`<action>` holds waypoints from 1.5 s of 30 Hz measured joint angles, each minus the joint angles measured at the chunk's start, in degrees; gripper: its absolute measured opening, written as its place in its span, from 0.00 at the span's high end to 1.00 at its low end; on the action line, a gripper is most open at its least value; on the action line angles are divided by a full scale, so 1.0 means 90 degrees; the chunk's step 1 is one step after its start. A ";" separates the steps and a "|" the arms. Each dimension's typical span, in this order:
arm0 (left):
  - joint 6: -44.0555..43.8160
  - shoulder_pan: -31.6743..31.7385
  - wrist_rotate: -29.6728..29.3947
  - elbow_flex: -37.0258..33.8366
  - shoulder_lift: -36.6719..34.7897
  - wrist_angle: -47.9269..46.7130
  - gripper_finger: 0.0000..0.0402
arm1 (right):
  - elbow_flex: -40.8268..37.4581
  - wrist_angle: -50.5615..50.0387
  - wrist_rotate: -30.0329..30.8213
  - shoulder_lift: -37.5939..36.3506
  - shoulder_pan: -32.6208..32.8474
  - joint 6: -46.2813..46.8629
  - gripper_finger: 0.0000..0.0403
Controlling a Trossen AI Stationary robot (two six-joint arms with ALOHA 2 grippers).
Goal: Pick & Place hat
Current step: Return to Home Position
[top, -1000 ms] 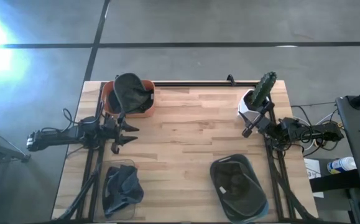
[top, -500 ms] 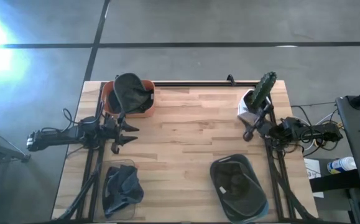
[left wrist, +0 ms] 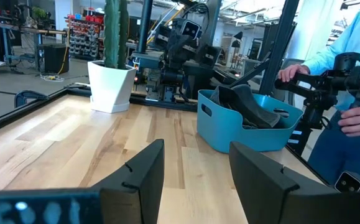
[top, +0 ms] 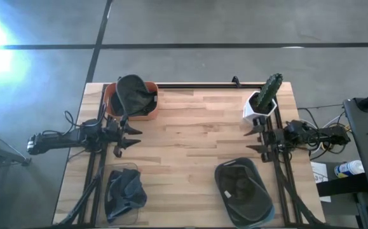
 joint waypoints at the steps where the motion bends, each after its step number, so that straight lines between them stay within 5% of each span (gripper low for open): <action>1: 0.0000 0.0002 0.0000 0.0000 0.0000 0.0002 0.57 | 0.0000 -0.0022 -0.0001 0.0000 -0.0014 0.0109 0.50; 9: 0.0000 0.0005 0.0002 0.0002 0.0000 0.0002 0.57 | -0.0002 -0.0866 -0.0006 0.0000 -0.0466 0.1092 0.50; 45: 0.0000 0.0005 0.0002 0.0007 0.0000 0.0002 0.57 | -0.0002 -0.1471 -0.0020 0.0061 -0.0921 0.1074 0.50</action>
